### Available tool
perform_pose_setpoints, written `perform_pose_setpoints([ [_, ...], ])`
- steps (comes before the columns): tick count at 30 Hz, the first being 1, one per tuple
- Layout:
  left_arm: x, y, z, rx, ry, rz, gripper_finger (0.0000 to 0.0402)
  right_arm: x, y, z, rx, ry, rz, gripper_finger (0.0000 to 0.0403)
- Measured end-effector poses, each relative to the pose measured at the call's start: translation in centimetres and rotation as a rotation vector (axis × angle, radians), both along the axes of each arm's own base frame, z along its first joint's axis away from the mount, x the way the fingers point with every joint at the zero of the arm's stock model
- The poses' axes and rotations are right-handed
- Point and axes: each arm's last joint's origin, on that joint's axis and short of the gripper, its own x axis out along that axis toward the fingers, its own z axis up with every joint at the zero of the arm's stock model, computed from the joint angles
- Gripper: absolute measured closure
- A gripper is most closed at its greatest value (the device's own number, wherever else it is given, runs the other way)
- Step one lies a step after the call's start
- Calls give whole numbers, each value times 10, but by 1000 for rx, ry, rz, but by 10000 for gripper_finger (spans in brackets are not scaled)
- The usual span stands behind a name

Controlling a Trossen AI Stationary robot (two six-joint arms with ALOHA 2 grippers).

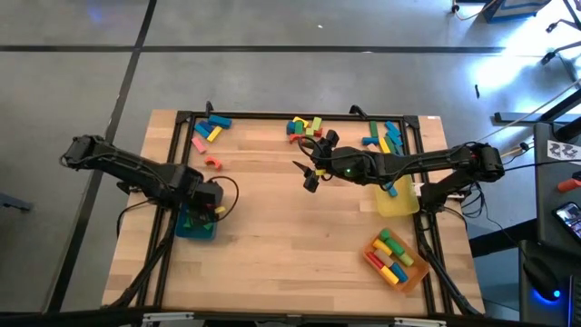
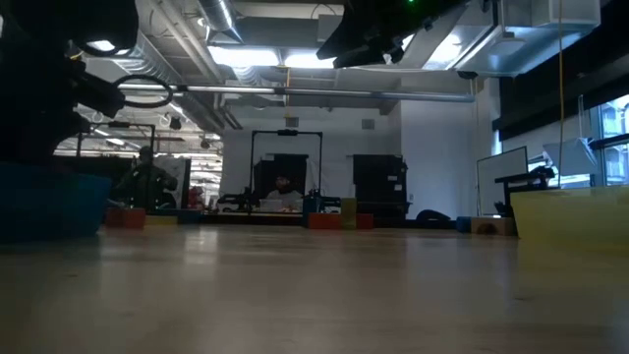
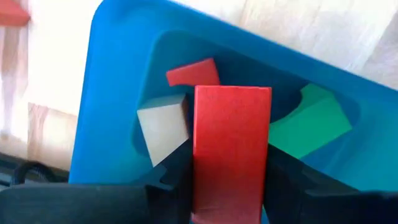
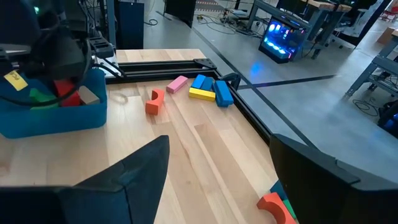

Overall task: Sort blocks by size
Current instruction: Put the red arch block into the blue bin, then put the blue cylindrical block into the orange bin

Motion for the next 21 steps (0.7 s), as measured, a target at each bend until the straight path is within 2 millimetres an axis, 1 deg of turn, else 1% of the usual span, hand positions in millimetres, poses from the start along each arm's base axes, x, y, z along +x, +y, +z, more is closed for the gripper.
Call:
perform_pose_setpoints([
  [3, 3, -1, 0, -5, -26, -10, 267, 0, 0, 0, 0, 0, 0, 123],
  [10, 3, 0, 0, -13, -30, -7, 217, 0, 0, 0, 0, 0, 0, 123],
  [13, 3, 1, 1, -13, -24, -12, 203, 0, 0, 0, 0, 0, 0, 123],
  [17, 7, 3, 16, -6, -54, -25, 198, 0, 0, 0, 0, 0, 0, 123],
  [21, 13, 4, 35, 27, -158, -55, 203, 0, 0, 0, 0, 0, 0, 123],
])
